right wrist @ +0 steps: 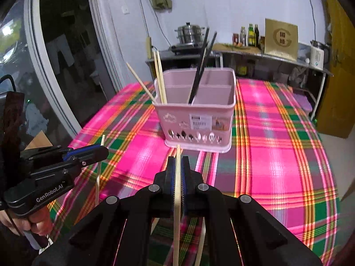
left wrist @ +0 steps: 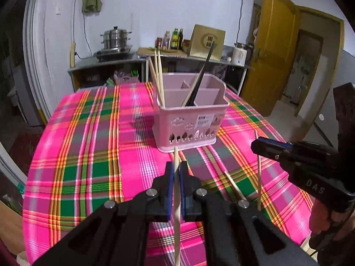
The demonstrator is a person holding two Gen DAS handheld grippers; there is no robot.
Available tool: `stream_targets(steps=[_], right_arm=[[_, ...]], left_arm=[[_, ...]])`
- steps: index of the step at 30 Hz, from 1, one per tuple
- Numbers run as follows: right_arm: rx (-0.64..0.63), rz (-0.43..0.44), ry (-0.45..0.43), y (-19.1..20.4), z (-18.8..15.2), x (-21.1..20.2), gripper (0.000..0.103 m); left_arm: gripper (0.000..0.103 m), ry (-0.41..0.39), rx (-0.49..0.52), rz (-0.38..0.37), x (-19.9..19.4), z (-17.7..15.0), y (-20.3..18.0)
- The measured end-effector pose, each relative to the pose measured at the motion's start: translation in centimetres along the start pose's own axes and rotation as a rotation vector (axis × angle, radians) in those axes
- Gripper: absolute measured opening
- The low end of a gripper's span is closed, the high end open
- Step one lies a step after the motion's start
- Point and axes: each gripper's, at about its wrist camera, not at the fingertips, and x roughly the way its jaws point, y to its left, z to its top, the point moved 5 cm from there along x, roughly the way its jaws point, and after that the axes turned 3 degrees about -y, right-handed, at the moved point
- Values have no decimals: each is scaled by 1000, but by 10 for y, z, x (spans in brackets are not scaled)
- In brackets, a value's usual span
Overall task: Organize utensils
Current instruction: 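Close the left tool on a wooden chopstick while the right tool grasps another, then lift the left tool's chopstick to the basket while the right tool carries its own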
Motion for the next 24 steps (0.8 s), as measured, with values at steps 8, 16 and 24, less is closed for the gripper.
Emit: stream_targets(steps=[8, 16, 24], right_arm=[[-8, 2, -43, 2, 7, -20, 4], [-28, 4, -51, 0, 1, -34, 4], [-62, 7, -63, 6, -7, -58, 4]], left_arm=[[6, -40, 7, -13, -20, 5, -5], [6, -55, 12, -23, -36, -1, -8], [6, -68, 40, -37, -60, -9, -15]])
